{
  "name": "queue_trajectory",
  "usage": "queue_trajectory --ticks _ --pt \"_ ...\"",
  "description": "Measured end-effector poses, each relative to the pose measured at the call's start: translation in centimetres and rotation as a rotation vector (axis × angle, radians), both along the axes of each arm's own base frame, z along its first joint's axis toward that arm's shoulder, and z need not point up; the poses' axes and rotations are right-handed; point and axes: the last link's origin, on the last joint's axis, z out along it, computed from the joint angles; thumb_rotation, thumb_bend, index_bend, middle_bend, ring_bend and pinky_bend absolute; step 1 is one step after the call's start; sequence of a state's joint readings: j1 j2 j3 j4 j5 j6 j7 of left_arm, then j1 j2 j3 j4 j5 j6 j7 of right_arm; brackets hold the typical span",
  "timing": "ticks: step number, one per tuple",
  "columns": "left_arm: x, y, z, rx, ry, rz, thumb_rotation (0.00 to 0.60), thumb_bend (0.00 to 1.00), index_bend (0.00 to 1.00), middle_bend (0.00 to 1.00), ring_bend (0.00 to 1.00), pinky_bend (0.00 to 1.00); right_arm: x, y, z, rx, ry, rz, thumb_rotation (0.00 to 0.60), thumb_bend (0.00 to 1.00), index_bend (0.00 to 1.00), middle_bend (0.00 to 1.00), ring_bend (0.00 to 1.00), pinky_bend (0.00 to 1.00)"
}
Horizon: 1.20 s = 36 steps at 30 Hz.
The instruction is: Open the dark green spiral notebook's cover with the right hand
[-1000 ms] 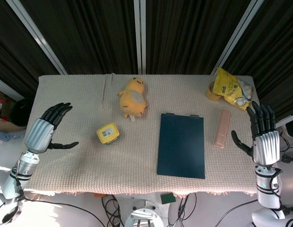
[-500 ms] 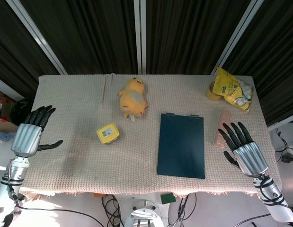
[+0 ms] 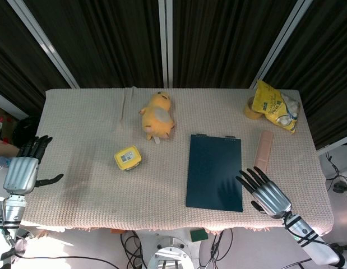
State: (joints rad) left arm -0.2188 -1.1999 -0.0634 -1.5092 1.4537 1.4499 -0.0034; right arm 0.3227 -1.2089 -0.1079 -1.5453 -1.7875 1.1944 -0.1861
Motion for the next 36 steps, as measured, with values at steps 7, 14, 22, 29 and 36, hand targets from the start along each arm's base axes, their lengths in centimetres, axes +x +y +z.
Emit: queue_trajectory --ticks 7,14,22,29,36 --pt "0.0 -0.1 0.2 0.003 -0.006 -0.006 0.48 0.02 0.08 0.08 0.06 0.16 2.0 0.5 -1.5 0.117 -0.046 -0.074 0.6 0.17 0.0 0.0 0.0 0.0" --pt "-0.4 -0.4 0.3 0.007 -0.014 -0.006 0.482 0.02 0.08 0.08 0.06 0.16 3.2 0.7 -2.3 0.154 0.003 -0.077 0.6 0.13 0.0 0.0 0.0 0.0" --pt "-0.7 -0.6 0.6 0.016 -0.017 -0.007 0.483 0.02 0.08 0.08 0.06 0.16 3.0 0.9 -3.9 0.134 0.033 -0.112 0.6 0.13 0.0 0.0 0.0 0.0" --pt "-0.8 -0.8 0.8 0.022 -0.016 -0.003 0.482 0.02 0.08 0.08 0.06 0.16 2.5 0.7 -4.8 0.131 0.059 -0.115 0.6 0.15 0.0 0.0 0.0 0.0" --pt "-0.9 -0.6 0.6 0.017 -0.017 0.001 0.485 0.02 0.09 0.08 0.06 0.16 2.3 0.5 -4.9 0.111 0.041 -0.119 0.6 0.21 0.01 0.0 0.0 0.0"
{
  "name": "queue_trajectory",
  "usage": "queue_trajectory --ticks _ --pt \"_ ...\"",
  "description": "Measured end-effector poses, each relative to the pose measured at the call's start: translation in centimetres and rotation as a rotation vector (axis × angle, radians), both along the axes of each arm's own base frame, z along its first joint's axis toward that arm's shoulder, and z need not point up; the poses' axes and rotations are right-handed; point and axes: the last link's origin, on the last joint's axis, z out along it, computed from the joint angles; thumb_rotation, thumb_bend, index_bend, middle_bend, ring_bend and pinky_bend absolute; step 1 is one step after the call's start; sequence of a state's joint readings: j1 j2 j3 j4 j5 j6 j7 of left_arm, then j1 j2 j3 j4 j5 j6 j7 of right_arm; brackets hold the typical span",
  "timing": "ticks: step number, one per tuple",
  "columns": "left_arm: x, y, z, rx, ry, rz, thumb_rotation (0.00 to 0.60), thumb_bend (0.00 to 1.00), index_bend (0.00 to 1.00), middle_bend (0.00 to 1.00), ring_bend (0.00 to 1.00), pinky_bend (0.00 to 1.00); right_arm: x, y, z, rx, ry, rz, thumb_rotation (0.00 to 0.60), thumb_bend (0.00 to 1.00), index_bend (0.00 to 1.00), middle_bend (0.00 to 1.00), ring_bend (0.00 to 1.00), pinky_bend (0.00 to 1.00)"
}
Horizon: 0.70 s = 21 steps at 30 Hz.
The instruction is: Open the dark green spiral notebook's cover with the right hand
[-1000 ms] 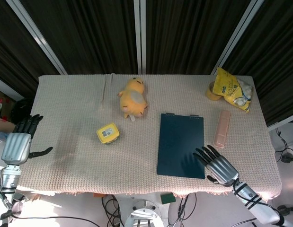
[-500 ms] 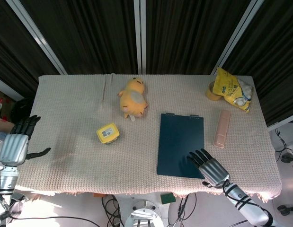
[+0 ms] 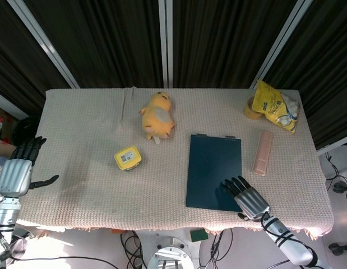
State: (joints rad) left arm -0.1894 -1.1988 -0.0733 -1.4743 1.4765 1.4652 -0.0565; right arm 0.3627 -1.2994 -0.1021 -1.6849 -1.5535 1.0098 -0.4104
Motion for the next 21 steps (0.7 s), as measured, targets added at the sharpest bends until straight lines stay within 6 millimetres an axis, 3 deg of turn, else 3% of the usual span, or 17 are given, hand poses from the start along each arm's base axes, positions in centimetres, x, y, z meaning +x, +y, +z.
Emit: queue_trajectory --ticks 8,21 --pt "-0.03 0.08 0.04 -0.001 -0.001 0.001 0.482 0.02 0.09 0.08 0.06 0.16 -0.32 -0.1 0.34 -0.022 -0.01 -0.008 0.6 0.31 0.13 0.0 0.0 0.0" --pt "-0.38 0.16 -0.25 -0.01 -0.005 0.012 0.49 0.02 0.09 0.08 0.06 0.16 -0.74 -0.23 -0.24 -0.031 -0.007 -0.016 0.6 0.32 0.36 0.0 0.0 0.0"
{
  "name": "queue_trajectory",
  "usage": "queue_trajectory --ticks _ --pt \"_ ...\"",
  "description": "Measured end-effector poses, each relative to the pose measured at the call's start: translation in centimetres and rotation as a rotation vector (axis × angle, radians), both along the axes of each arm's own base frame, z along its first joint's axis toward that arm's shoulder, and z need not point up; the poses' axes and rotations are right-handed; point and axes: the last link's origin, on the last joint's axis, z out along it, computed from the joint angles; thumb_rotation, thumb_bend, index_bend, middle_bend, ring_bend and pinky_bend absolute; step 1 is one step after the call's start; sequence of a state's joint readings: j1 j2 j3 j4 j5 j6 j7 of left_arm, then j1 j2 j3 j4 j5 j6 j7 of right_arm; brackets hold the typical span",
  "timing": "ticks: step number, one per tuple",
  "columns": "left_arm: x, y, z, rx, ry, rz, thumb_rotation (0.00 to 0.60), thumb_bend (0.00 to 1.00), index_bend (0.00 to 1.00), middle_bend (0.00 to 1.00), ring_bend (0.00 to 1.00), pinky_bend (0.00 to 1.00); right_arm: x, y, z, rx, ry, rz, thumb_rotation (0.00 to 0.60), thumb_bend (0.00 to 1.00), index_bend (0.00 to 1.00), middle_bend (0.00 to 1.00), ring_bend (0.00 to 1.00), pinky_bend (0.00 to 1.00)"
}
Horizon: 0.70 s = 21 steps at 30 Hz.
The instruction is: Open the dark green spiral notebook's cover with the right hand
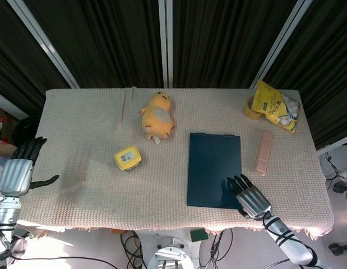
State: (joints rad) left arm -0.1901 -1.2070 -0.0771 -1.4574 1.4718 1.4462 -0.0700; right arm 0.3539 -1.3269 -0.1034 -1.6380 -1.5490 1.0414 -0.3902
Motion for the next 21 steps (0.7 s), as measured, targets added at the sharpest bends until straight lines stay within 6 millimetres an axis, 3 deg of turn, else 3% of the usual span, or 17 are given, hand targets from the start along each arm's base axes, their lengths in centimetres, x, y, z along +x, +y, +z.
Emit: queue_trajectory --ticks 16,21 --pt "-0.14 0.02 -0.14 -0.005 0.01 0.006 0.49 0.02 0.09 0.08 0.06 0.16 -0.16 -0.14 -0.75 0.008 0.018 -0.008 0.6 0.32 0.42 0.0 0.0 0.0" --pt "-0.18 0.08 -0.25 -0.011 0.008 0.006 0.485 0.02 0.09 0.08 0.06 0.16 -0.02 -0.24 -0.95 0.005 0.009 -0.006 0.6 0.33 0.55 0.0 0.0 0.0"
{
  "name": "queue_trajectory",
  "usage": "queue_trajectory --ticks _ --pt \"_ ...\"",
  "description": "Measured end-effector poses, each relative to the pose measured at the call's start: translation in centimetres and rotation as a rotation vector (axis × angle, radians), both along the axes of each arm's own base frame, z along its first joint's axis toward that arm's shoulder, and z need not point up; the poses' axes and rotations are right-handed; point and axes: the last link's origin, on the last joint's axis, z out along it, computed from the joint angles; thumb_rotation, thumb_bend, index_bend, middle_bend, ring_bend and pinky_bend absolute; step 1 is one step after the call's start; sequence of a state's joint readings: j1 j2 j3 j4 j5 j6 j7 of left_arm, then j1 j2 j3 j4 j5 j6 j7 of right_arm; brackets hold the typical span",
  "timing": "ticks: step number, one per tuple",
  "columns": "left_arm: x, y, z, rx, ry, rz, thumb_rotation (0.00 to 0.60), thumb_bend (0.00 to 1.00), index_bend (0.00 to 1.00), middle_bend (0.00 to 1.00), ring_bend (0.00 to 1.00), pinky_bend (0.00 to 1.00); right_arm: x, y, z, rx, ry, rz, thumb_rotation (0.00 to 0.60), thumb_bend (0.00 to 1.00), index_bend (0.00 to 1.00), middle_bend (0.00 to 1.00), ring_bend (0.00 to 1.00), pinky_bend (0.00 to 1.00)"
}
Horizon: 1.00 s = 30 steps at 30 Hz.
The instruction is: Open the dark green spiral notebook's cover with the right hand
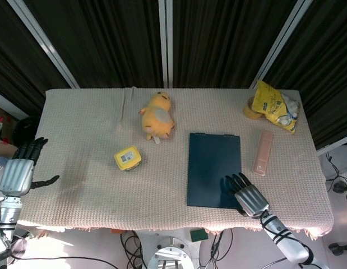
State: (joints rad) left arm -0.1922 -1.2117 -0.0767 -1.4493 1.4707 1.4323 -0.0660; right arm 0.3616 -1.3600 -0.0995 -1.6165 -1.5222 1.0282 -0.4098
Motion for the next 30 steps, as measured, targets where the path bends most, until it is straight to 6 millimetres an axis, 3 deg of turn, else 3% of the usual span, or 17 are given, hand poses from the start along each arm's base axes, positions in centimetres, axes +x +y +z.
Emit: queue_trajectory --ticks 4,9,14,22,30 --pt "-0.1 0.0 0.1 0.0 -0.001 0.002 0.485 0.02 0.09 0.08 0.06 0.16 0.0 -0.1 -0.1 -0.007 -0.012 0.007 0.6 0.34 0.65 0.01 0.0 0.0" --pt "-0.1 -0.1 0.1 -0.001 -0.006 0.0 0.488 0.02 0.09 0.08 0.06 0.16 0.1 -0.2 0.0 -0.023 -0.02 0.018 0.6 0.38 0.85 0.05 0.0 0.0" --pt "-0.1 -0.1 0.2 -0.002 -0.011 -0.003 0.486 0.02 0.09 0.08 0.06 0.16 0.0 -0.3 0.3 -0.051 -0.038 0.028 0.6 0.47 0.97 0.11 0.0 0.0" --pt "-0.2 -0.1 0.1 -0.006 -0.015 -0.003 0.488 0.02 0.08 0.08 0.06 0.16 -0.2 -0.4 0.5 -0.077 -0.05 0.027 0.6 0.52 1.0 0.14 0.0 0.0" --pt "-0.1 0.0 0.1 0.0 -0.022 -0.014 0.488 0.02 0.08 0.08 0.06 0.16 0.2 -0.9 1.0 -0.112 -0.104 0.035 0.6 0.71 1.0 0.2 0.0 0.0"
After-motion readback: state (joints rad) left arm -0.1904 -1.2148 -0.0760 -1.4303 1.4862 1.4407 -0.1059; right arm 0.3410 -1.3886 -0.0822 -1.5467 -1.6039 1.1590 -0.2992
